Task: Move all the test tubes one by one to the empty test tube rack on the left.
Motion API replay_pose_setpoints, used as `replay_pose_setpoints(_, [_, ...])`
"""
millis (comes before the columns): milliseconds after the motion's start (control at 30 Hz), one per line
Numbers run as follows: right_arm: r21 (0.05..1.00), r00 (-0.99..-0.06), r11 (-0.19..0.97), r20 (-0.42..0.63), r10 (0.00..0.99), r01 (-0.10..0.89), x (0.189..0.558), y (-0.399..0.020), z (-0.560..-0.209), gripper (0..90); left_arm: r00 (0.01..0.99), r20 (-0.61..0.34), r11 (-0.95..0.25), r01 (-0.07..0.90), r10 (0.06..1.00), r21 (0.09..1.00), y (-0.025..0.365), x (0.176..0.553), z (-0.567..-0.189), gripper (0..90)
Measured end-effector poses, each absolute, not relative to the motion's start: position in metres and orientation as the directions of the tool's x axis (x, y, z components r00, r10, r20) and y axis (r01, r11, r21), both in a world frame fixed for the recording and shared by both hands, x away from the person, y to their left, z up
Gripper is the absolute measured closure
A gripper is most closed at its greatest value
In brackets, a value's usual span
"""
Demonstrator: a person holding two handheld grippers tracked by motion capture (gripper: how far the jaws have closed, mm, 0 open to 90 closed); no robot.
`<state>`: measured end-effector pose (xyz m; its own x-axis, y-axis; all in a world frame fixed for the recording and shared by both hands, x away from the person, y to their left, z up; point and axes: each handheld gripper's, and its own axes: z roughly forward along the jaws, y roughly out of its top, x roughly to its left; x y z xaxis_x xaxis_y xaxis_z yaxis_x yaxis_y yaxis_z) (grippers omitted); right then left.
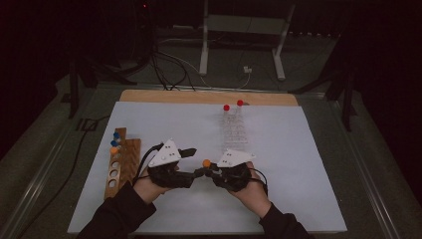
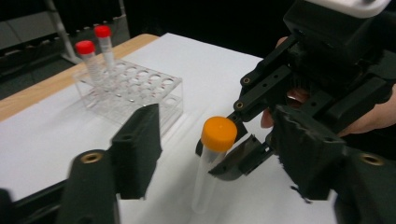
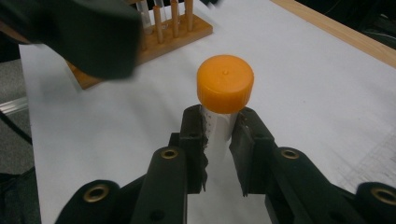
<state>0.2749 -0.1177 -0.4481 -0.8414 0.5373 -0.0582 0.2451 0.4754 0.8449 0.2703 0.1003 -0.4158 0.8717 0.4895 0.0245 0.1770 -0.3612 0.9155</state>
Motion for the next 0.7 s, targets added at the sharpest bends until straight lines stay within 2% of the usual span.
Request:
replay_pose_setpoints(233, [0.847, -0.844, 0.473, -0.057, 0.534, 0.242, 0.273, -0.117, -0.447, 74.6, 0.879, 0.063, -0.414, 0.159, 0.473, 0.896, 0.091, 0.277, -0.424, 51.3])
replay_pose_setpoints(267, [0.847, -0.844, 0.474, -0.059, 0.534, 0.241, 0.273, -0.118, -0.446, 74.6, 0.883, 0.064, -0.419, 0.156, 0.465, 0.894, 0.091, 0.278, -0.424, 55.6])
replay_pose_setpoints(533, [0.848, -0.841, 0.471, -0.057, 0.537, 0.243, 0.274, -0.118, -0.446, 74.6, 0.895, 0.059, -0.428, 0.154, 0.443, 0.89, 0.086, 0.28, -0.426, 70.1])
replay_pose_setpoints(700, [0.854, -0.841, 0.461, -0.052, 0.539, 0.243, 0.274, -0.119, -0.446, 74.4, 0.89, 0.078, -0.429, 0.139, 0.45, 0.892, 0.086, 0.278, -0.424, 71.6])
